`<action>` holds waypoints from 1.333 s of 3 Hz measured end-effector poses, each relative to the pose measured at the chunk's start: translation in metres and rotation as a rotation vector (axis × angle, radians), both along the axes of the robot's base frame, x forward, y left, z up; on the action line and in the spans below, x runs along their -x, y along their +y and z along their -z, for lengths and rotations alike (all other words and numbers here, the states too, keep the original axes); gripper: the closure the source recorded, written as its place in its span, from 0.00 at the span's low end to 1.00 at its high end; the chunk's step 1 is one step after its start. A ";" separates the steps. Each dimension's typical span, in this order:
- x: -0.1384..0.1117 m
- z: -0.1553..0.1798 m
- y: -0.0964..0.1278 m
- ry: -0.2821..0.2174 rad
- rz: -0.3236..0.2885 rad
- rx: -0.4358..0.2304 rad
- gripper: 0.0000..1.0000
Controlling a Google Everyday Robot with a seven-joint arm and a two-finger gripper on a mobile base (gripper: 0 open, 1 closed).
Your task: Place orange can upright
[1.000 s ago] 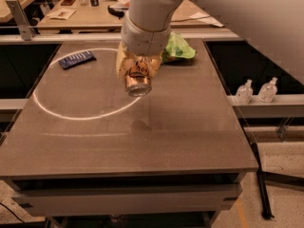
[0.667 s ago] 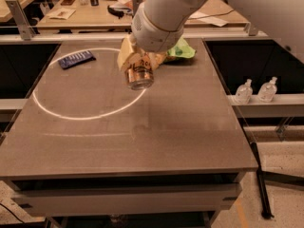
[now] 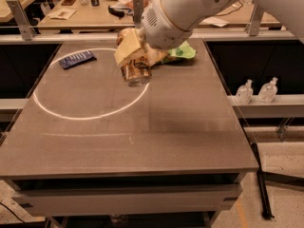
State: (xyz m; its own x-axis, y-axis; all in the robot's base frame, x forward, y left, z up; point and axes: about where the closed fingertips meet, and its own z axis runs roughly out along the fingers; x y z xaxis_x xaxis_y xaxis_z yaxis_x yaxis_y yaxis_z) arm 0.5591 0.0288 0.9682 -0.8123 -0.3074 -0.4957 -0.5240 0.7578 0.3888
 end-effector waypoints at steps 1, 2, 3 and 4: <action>0.000 0.000 0.001 0.000 -0.002 0.000 1.00; 0.000 -0.001 0.004 -0.041 -0.064 -0.021 1.00; -0.002 -0.005 0.011 -0.096 -0.162 -0.141 1.00; -0.001 -0.010 0.016 -0.153 -0.293 -0.216 1.00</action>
Offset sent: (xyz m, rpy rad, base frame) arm -0.0136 0.0119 0.0085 0.1832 -0.3432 0.5226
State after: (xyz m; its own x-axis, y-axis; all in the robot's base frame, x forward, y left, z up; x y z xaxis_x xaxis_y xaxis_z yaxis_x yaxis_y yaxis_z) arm 0.5598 0.0445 0.9781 -0.6172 -0.3903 -0.6832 -0.7702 0.4771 0.4233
